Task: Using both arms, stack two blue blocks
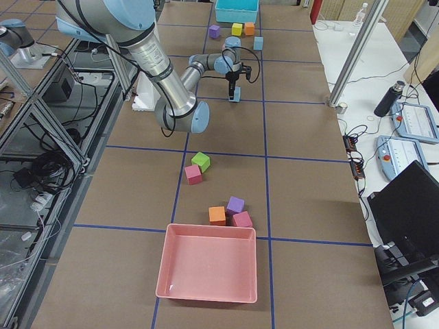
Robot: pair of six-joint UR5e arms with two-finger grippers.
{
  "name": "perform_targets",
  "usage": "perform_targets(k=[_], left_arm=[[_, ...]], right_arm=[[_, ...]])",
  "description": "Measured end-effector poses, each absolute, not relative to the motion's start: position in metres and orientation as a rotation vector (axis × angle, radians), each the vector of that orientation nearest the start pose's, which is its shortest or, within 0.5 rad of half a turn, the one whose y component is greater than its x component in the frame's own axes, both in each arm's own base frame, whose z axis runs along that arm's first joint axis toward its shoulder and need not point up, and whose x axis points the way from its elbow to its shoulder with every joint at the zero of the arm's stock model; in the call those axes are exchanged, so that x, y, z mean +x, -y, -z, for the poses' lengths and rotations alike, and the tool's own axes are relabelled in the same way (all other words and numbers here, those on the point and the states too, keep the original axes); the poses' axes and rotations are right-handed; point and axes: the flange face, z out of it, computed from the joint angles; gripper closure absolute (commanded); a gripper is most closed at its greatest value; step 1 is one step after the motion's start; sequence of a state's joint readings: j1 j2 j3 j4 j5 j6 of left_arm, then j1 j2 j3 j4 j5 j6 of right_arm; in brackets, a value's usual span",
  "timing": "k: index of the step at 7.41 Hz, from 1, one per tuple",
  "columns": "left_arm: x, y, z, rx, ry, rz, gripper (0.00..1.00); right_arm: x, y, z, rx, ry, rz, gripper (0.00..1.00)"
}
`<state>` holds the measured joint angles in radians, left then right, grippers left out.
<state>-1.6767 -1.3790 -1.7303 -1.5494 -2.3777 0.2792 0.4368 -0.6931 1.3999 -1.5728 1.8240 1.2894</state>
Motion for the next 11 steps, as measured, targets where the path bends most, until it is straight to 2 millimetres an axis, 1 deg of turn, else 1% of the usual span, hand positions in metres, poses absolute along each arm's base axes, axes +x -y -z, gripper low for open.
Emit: perform_targets(k=[1,2,3,4,5,6,7,8,9,10,11], left_arm=[[-0.104,0.398,-0.666,0.105,-0.802,-0.142,0.02],[-0.104,0.398,-0.666,0.106,-0.802,-0.142,0.02],[-0.104,0.398,-0.666,0.106,-0.802,-0.142,0.02],[-0.104,0.399,-0.665,0.109,-0.801,-0.144,0.02],[-0.105,0.402,-0.658,0.123,-0.801,-0.148,0.02],[-0.105,0.406,-0.641,0.155,-0.802,-0.16,0.02],[-0.106,0.415,-0.615,0.208,-0.797,-0.183,0.02],[-0.107,0.431,-0.586,0.272,-0.784,-0.212,0.02],[-0.103,0.454,-0.554,0.342,-0.773,-0.249,0.02],[-0.094,0.476,-0.527,0.391,-0.772,-0.269,0.02],[-0.079,0.49,-0.51,0.398,-0.785,-0.255,0.02]], right_arm=[[-0.644,0.422,-0.184,0.022,0.749,-0.061,0.01],[-0.635,0.425,-0.171,0.028,0.773,-0.066,0.01],[-0.613,0.433,-0.15,0.027,0.818,-0.077,0.01],[-0.578,0.444,-0.127,0.023,0.86,-0.092,0.01],[-0.53,0.457,-0.104,0.035,0.886,-0.116,0.01],[-0.481,0.473,-0.091,0.056,0.903,-0.134,0.01],[-0.434,0.494,-0.097,0.083,0.904,-0.129,0.01],[-0.386,0.516,-0.121,0.113,0.892,-0.106,0.01],[-0.331,0.538,-0.154,0.133,0.884,-0.069,0.01],[-0.28,0.551,-0.189,0.138,0.883,-0.035,0.01],[-0.233,0.559,-0.229,0.136,0.875,-0.011,0.01]])
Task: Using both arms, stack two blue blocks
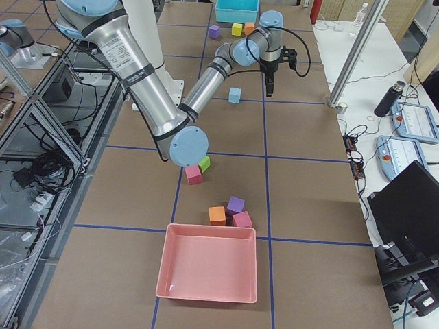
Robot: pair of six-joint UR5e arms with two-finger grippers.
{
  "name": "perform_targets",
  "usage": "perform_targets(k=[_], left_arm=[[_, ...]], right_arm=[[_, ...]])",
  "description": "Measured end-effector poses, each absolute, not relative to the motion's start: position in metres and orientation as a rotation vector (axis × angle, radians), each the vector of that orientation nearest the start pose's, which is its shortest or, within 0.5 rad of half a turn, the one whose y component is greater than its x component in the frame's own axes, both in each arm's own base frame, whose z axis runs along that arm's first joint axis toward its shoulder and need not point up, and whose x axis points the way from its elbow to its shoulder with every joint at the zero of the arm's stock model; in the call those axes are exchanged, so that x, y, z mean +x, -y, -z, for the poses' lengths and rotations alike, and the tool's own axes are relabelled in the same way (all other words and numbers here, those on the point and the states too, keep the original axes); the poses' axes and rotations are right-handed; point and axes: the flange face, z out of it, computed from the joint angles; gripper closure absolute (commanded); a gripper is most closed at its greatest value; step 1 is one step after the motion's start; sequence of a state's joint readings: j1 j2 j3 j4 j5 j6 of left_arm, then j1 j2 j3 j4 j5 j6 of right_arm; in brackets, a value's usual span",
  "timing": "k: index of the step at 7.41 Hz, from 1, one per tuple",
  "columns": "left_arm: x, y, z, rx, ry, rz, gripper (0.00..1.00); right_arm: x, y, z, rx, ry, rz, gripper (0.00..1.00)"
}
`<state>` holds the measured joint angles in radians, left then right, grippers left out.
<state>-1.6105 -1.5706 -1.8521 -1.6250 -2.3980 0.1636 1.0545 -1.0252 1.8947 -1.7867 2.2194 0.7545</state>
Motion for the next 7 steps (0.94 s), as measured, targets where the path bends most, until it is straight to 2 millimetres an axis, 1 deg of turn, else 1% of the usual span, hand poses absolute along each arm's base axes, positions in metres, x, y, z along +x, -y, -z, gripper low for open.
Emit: perform_targets(k=[1,2,3,4,5,6,7], left_arm=[[-0.059,0.505,-0.492,0.383,-0.804,-0.233,0.02],[-0.029,0.522,-0.474,0.352,-0.827,-0.208,0.02],[0.009,0.536,-0.455,0.306,-0.853,-0.178,0.02],[0.045,0.548,-0.438,0.261,-0.87,-0.149,0.02],[0.071,0.552,-0.431,0.242,-0.867,-0.148,0.02],[0.092,0.552,-0.43,0.247,-0.865,-0.177,0.02],[0.118,0.548,-0.431,0.266,-0.867,-0.226,0.02]], right_arm=[[-0.188,0.56,-0.273,0.14,0.854,0.017,0.0],[-0.138,0.554,-0.324,0.157,0.816,0.064,0.0],[-0.082,0.541,-0.383,0.164,0.771,0.114,0.0],[-0.028,0.52,-0.447,0.154,0.728,0.165,0.0],[0.016,0.496,-0.506,0.134,0.7,0.22,0.0],[0.044,0.47,-0.556,0.097,0.689,0.251,0.0],[0.059,0.445,-0.592,0.058,0.688,0.254,0.0]])
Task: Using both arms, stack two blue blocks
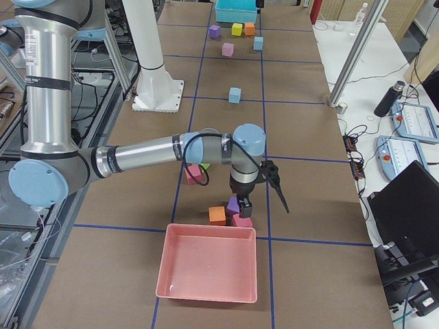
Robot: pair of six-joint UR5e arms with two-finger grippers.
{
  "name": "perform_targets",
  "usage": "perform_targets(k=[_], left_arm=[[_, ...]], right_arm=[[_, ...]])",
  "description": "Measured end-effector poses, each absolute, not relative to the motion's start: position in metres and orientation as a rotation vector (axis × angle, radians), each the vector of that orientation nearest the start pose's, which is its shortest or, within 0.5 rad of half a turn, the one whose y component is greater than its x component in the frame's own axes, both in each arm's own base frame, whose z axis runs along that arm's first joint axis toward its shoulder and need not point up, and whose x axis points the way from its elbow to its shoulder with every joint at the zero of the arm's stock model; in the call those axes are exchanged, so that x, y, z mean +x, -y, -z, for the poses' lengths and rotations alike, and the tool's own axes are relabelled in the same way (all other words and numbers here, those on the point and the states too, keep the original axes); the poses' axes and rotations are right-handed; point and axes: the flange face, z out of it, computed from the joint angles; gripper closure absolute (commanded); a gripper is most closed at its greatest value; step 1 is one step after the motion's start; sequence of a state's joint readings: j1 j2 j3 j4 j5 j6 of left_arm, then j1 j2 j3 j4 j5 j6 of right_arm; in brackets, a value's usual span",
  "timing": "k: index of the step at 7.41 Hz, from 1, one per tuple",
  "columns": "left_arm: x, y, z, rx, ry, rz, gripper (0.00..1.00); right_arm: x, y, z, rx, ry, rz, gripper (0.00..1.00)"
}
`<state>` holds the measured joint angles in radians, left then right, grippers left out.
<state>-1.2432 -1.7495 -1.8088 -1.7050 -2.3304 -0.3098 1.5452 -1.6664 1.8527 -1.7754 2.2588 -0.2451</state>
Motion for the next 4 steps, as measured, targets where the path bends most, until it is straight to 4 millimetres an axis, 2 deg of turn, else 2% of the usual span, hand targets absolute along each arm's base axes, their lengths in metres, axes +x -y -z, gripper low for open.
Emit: perform_targets(k=[1,2,4], left_arm=[[0.143,0.544,-0.442,0.276,-0.854,-0.267,0.02],[0.16,0.544,-0.46,0.258,-0.833,-0.277,0.02],[0.176,0.549,-0.499,0.152,-0.815,-0.153,0.02]], right_arm=[[0.065,0.425,-0.618,0.031,0.687,0.249,0.0],[0.067,0.41,-0.636,0.019,0.686,0.239,0.0],[0.068,0.401,-0.649,0.011,0.687,0.207,0.0]])
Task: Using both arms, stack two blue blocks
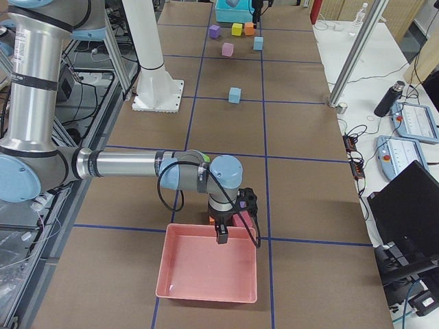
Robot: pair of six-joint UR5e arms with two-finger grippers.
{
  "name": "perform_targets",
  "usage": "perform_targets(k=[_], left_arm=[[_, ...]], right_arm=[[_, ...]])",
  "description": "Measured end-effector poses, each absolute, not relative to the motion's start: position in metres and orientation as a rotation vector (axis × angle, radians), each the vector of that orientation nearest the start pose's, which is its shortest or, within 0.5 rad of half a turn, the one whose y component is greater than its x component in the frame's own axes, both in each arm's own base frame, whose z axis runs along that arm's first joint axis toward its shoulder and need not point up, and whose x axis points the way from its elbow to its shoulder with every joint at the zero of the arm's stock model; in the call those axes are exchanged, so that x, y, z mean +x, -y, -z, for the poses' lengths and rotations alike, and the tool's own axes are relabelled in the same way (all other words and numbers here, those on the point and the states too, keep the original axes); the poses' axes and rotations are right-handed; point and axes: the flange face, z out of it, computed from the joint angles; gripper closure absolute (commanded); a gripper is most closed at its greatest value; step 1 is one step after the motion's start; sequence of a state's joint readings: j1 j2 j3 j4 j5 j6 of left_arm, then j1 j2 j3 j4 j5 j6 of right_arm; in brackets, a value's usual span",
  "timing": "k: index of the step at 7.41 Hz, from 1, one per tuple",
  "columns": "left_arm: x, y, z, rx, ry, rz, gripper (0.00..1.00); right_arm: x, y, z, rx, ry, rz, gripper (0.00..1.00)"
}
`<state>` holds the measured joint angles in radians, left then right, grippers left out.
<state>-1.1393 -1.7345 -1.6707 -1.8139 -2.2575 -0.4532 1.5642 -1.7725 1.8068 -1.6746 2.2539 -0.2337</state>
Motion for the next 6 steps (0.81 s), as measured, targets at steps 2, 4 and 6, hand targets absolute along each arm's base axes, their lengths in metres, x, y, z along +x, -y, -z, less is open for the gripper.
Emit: perform_targets(k=[2,4,6], left_arm=[[0.201,0.555,-0.518,0.09,-0.816,-0.093,0.02],[0.219,0.57,-0.528,0.072,-0.818,-0.076,0.02],[0.232,0.576,-0.533,0.066,-0.816,-0.074,0.02]], right_arm=[[0.068,0.4,-0.652,0.007,0.691,0.194,0.0],[0.068,0.399,-0.652,0.006,0.691,0.193,0.0],[0.068,0.399,-0.653,0.004,0.691,0.192,0.0]])
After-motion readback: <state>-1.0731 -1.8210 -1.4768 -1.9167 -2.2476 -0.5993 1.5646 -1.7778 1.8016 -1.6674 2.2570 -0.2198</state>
